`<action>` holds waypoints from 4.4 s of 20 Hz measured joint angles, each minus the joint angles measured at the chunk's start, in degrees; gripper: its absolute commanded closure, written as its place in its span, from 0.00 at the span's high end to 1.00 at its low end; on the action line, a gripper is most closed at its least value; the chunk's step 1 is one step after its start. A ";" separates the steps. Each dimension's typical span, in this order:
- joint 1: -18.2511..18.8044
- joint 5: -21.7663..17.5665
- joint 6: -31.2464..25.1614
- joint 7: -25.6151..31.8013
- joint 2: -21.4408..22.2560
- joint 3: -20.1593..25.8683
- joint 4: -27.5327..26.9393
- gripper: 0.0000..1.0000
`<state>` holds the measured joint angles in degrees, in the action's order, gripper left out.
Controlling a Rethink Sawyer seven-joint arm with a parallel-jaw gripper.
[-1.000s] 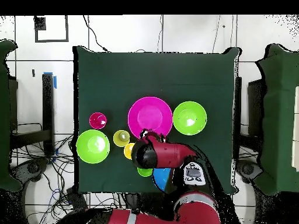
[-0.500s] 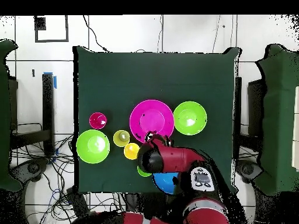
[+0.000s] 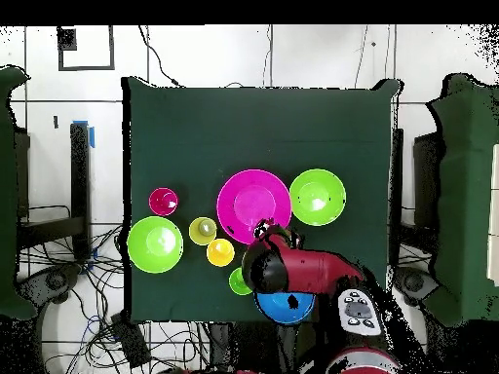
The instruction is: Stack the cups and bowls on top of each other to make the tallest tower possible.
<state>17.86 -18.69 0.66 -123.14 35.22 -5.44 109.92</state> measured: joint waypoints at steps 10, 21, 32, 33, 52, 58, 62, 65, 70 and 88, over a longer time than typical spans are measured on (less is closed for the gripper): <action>0.28 -0.32 0.00 0.00 0.42 0.02 0.33 1.00; -0.57 -0.32 0.39 0.00 -0.21 -0.25 0.41 1.00; -2.20 -0.30 5.66 0.00 -5.42 -1.70 0.38 1.00; -2.20 -0.30 6.02 0.00 -5.85 -1.71 0.38 1.00; -1.54 -0.27 9.16 0.00 -10.61 -1.89 -0.40 1.00; -1.84 -0.28 11.10 0.00 -11.53 -2.67 -1.20 1.00; -2.11 -0.27 11.43 0.00 -11.60 -2.89 -1.26 1.00; -2.18 -0.27 11.43 0.00 -11.61 -2.91 -1.44 1.00; -2.25 -0.27 11.76 0.00 -11.20 -2.73 -1.80 0.00; -4.33 -0.30 8.61 0.00 -5.90 -2.79 -2.61 0.00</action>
<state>13.53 -18.98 9.27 -123.14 29.32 -8.24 107.31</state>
